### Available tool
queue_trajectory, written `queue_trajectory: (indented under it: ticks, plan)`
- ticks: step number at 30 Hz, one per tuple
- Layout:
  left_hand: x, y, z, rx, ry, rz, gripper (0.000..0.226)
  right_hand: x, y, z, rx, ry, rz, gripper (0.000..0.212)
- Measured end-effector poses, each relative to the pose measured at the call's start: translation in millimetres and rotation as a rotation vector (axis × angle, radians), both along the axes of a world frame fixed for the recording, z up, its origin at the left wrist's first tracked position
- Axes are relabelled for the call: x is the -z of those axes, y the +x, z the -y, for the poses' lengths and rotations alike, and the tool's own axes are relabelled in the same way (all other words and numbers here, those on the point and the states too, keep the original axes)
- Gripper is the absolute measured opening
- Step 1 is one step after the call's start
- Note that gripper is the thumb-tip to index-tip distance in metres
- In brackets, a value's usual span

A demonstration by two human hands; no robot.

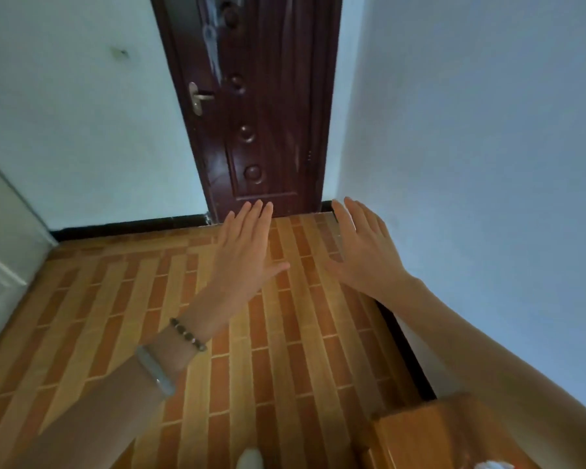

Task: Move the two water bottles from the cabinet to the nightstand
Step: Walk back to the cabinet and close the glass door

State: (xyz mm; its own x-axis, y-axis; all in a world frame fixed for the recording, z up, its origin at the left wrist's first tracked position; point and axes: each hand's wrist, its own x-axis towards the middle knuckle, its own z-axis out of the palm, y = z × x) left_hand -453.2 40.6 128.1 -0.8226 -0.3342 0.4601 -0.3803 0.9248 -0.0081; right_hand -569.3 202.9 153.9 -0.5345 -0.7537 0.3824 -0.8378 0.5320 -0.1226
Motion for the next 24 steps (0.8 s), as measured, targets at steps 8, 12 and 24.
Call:
queue_trajectory:
  ticks: [8, 12, 24]
  plan:
    - [-10.1, 72.4, 106.5, -0.283, -0.018, -0.011, 0.1, -8.7, 40.4, 149.4, -0.312, 0.006, -0.036, 0.087]
    - [-15.6, 109.0, 168.3, -0.385, -0.038, -0.021, 0.1, -10.9, 63.5, 225.9, -0.424, -0.015, -0.032, 0.085]
    - [-31.5, 216.6, 306.4, -0.661, -0.077, -0.005, 0.097, -24.1, 143.8, 418.5, -0.708, -0.026, -0.083, 0.089]
